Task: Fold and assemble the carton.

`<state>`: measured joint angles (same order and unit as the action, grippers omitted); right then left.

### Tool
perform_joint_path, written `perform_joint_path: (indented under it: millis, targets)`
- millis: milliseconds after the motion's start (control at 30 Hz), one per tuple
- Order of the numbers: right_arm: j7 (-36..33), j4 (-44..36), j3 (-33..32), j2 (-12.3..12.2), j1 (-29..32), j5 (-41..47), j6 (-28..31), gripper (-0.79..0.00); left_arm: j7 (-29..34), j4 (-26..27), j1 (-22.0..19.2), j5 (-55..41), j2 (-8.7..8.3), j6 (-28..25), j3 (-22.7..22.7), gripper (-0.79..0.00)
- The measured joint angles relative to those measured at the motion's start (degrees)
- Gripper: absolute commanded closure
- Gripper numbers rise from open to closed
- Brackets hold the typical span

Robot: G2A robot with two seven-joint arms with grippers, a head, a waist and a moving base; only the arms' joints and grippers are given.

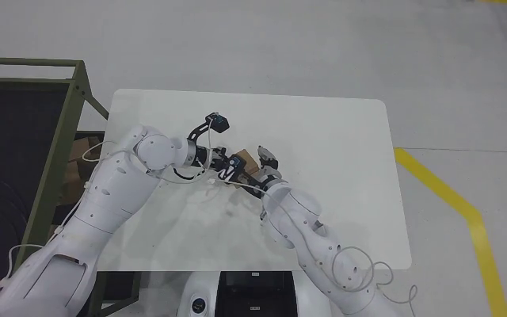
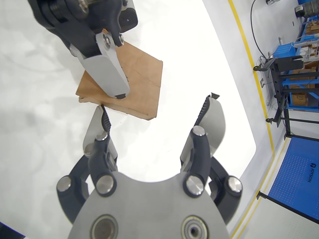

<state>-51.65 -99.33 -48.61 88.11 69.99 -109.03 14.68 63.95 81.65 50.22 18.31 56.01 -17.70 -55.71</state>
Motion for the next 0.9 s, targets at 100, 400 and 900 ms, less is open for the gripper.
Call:
perform_joint_path:
  millis: [100, 400, 900]
  targets:
    - [0.12, 0.05, 0.07, 0.1, -0.04, -0.15, -0.24, -0.6, 0.03, -0.02, 0.02, -0.11, -0.01, -0.14, -0.01, -0.65]
    - [0.21, 0.81, 0.24, 0.47, -0.48, -0.28, -0.97, -0.57, 0.27, -0.24, 0.07, -0.93, -0.05, -1.12, -0.12, -0.613]
    - [0.62, 0.7, -0.22, 0.72, -0.14, -0.55, -0.78, -0.579, 0.25, -0.42, 0.0, -1.21, -0.03, -1.43, 0.12, -0.613]
